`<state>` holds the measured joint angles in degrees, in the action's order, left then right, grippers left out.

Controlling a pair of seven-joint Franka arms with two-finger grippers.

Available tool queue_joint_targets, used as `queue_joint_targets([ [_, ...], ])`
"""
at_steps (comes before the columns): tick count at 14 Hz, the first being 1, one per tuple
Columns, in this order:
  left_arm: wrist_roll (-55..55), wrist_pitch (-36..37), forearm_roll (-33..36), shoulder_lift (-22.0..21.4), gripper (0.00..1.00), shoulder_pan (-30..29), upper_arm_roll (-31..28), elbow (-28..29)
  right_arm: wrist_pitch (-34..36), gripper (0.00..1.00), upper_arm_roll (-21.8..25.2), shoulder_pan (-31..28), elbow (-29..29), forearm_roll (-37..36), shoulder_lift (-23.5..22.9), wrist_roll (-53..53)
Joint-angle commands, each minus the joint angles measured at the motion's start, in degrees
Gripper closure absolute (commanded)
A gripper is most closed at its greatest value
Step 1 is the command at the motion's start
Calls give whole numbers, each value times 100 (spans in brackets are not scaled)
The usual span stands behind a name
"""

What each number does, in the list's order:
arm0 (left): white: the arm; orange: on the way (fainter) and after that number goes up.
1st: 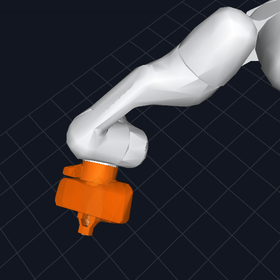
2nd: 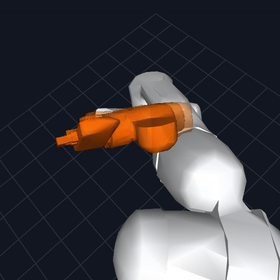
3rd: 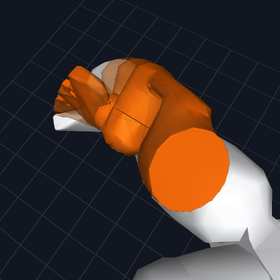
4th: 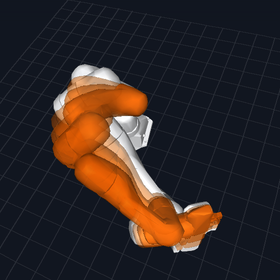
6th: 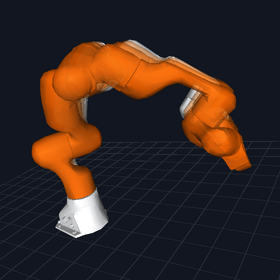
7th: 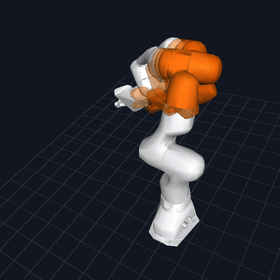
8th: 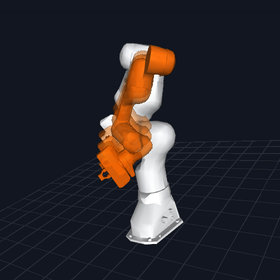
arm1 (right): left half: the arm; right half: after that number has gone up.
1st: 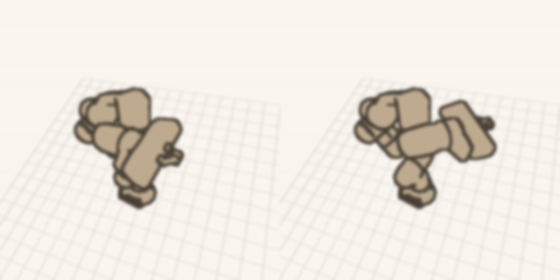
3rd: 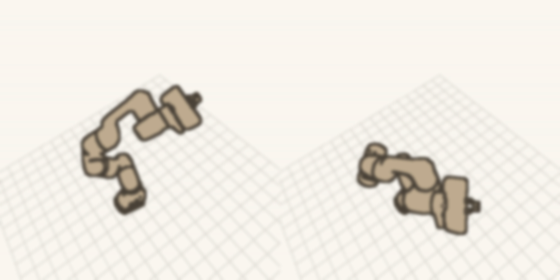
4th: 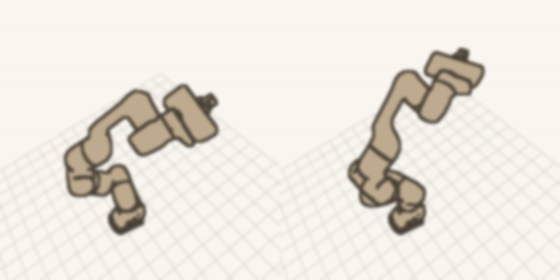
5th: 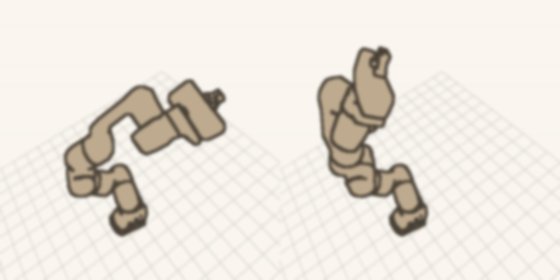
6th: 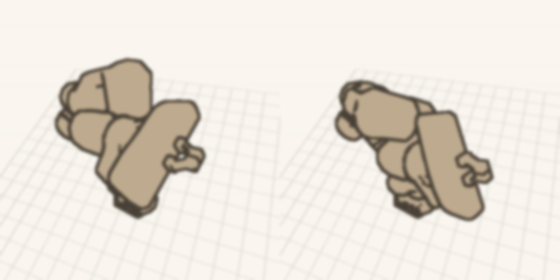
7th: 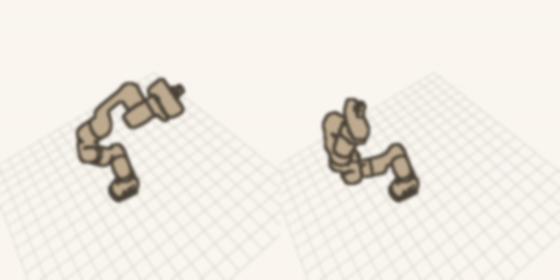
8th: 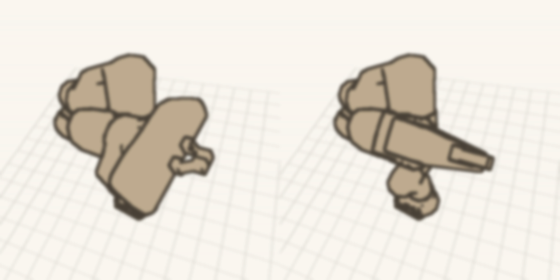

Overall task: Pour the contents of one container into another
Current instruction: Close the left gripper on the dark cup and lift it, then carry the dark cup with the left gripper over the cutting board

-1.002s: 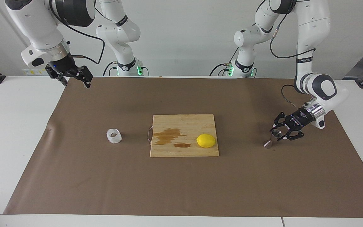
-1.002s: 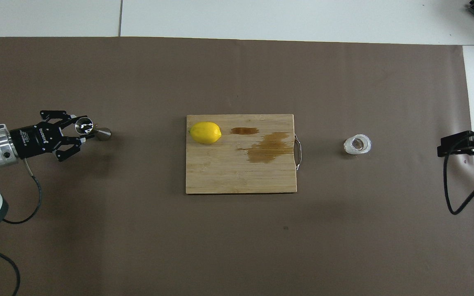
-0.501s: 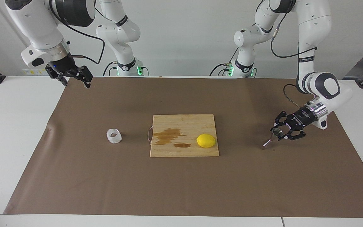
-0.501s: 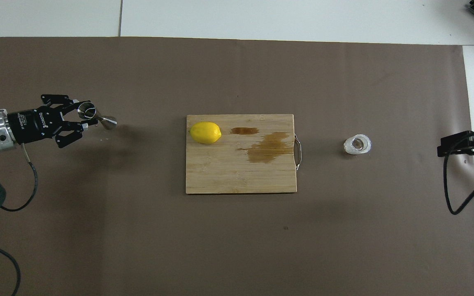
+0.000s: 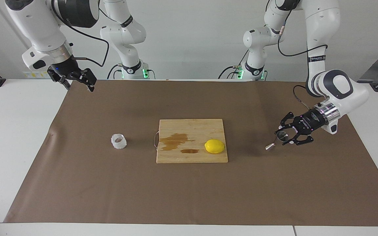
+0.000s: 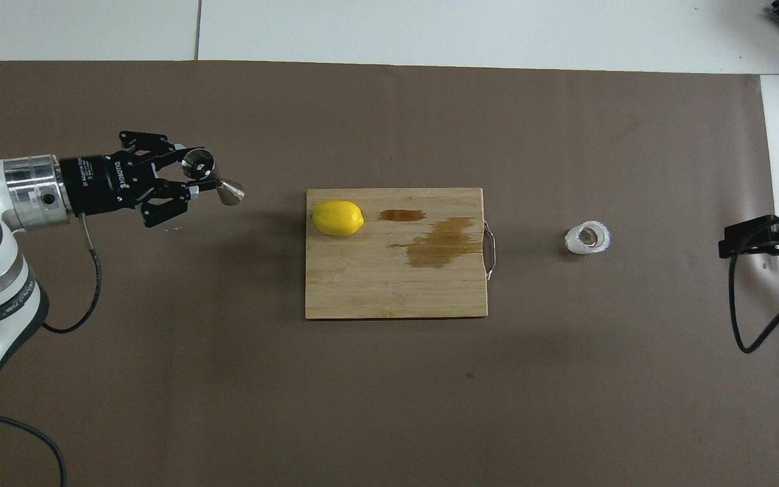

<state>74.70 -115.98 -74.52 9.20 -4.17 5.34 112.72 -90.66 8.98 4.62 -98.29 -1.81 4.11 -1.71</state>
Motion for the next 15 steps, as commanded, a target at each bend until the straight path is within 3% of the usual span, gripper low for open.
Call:
queue_joint_targets([
  [1,298,-502,-202,-103,100,547,-15,48,83,0,-10,-58,55,111,-15,65],
  [5,545,-1662,-939,-112,100,1470,11,109,83,0,-10,-58,55,111,-15,65],
  [10,458,-3612,-2555,-6,100,2814,20,109,83,0,-10,-58,55,111,-15,65],
  [13,414,-4246,-2804,204,100,3360,29,5,83,0,-10,-58,55,111,-15,65],
  [15,405,-4389,-2813,423,100,3379,265,-206,83,0,-10,-58,55,111,-15,65],
])
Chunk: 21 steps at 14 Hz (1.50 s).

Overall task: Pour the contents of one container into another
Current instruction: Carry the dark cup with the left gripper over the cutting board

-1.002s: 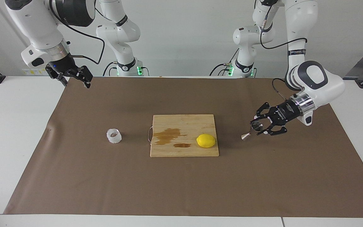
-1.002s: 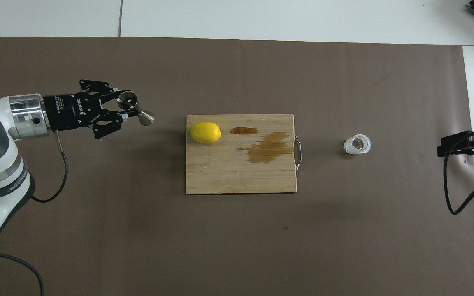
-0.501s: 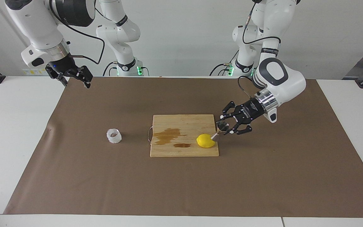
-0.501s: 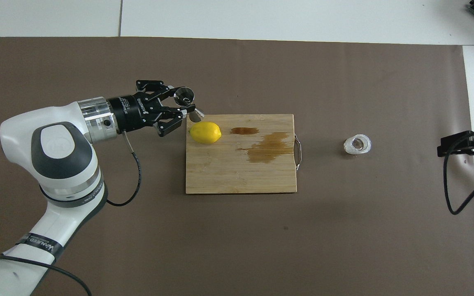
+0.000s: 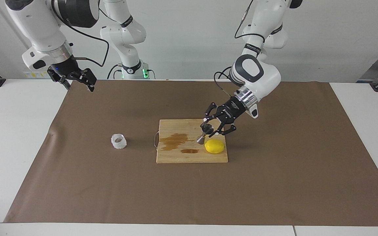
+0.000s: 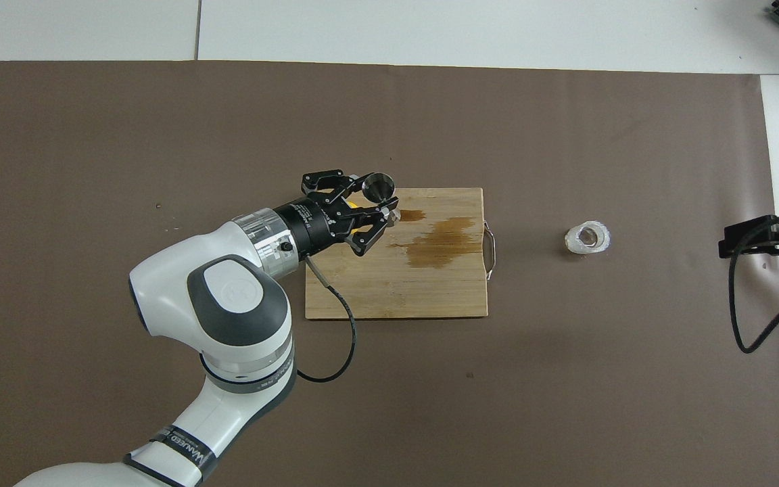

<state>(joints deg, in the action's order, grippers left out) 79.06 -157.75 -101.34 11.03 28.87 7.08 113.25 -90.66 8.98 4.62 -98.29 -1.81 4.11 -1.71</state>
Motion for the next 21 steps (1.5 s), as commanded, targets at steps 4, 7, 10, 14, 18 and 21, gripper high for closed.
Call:
queue_joint_targets([
  [4,-285,-652,-114,1014,100,75,619,-1023,83,0,-10,-58,55,111,-15,65],
  [7,-671,-661,-105,1217,100,83,768,-1156,83,0,-10,-58,55,111,-15,65],
  [10,-943,-661,-79,1402,100,84,848,-1262,83,0,-10,-58,55,111,-15,65],
  [14,-1076,-670,-70,1428,100,154,874,-1174,83,0,-10,-58,55,111,-15,65],
  [18,-1181,-784,-79,1437,100,154,874,-1130,83,0,-10,-58,55,111,-15,65],
  [21,-1217,-793,-79,1437,100,163,874,-1121,83,0,-10,-58,55,111,-15,65],
])
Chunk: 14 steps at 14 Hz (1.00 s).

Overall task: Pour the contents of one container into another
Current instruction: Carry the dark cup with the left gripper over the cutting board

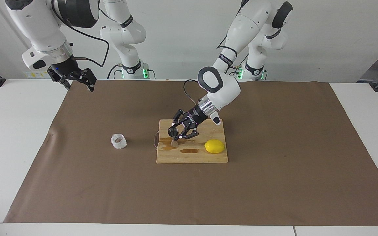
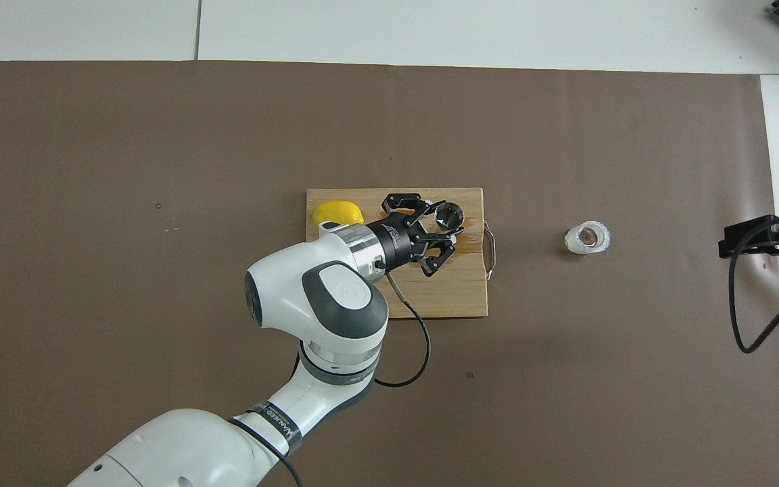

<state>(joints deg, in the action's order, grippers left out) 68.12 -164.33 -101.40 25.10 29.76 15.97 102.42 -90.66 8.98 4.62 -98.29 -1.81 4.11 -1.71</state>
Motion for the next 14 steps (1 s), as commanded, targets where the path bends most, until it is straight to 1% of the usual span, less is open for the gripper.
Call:
queue_joint_targets([
  [1,-123,-135,-73,30,100,65,-15,-30,83,0,-10,-58,55,111,-15,65],
  [3,-123,-135,-73,30,100,74,-15,-21,83,0,-10,-58,55,111,-15,65],
  [6,-149,-135,-64,30,93,65,-15,-3,83,0,-10,-58,55,111,-15,65],
  [8,-246,-135,-73,30,81,65,-15,6,83,0,-10,-58,55,111,-15,65],
  [9,-246,-135,-73,22,73,65,-15,6,83,0,-10,-58,55,111,-15,65],
  [10,-246,-135,-73,21,62,48,-15,6,83,0,-10,-58,55,111,-15,65],
  [12,-246,-135,-73,21,57,-5,-15,6,83,0,-10,-58,55,111,-15,65],
  [13,-246,-135,-64,21,51,-5,-15,6,83,0,-10,-58,55,111,-15,65],
  [14,-255,-135,-55,21,43,-22,-15,6,83,0,-10,-58,55,102,-15,65],
])
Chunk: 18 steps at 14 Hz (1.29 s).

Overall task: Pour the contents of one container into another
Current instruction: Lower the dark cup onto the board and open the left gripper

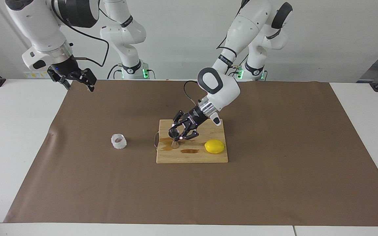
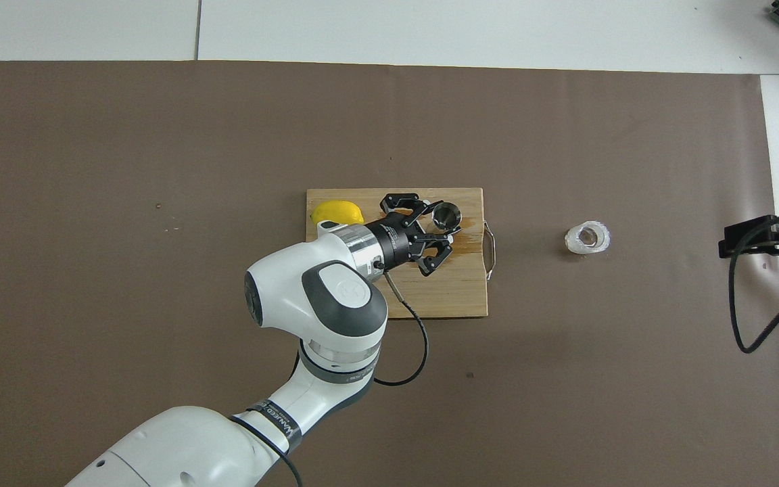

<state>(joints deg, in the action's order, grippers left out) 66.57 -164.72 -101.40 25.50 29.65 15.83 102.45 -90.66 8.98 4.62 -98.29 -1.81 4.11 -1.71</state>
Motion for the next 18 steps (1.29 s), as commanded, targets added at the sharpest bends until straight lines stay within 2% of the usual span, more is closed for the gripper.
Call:
queue_joint_targets([
  [1,-100,-95,-20,-19,38,-21,-1,3,83,0,-10,-58,55,111,-15,65],
  [2,-100,-95,-3,-19,31,-38,-10,3,83,0,-10,-58,55,111,-15,65],
  [4,-118,-95,24,-19,0,-65,-10,3,83,0,-10,-58,55,111,-15,65],
  [9,-336,-87,191,-28,0,-153,-10,20,83,0,-10,-58,55,111,-15,65],
  [18,-531,-43,427,-309,0,-82,-10,820,83,0,-10,-58,55,111,-15,65],
])
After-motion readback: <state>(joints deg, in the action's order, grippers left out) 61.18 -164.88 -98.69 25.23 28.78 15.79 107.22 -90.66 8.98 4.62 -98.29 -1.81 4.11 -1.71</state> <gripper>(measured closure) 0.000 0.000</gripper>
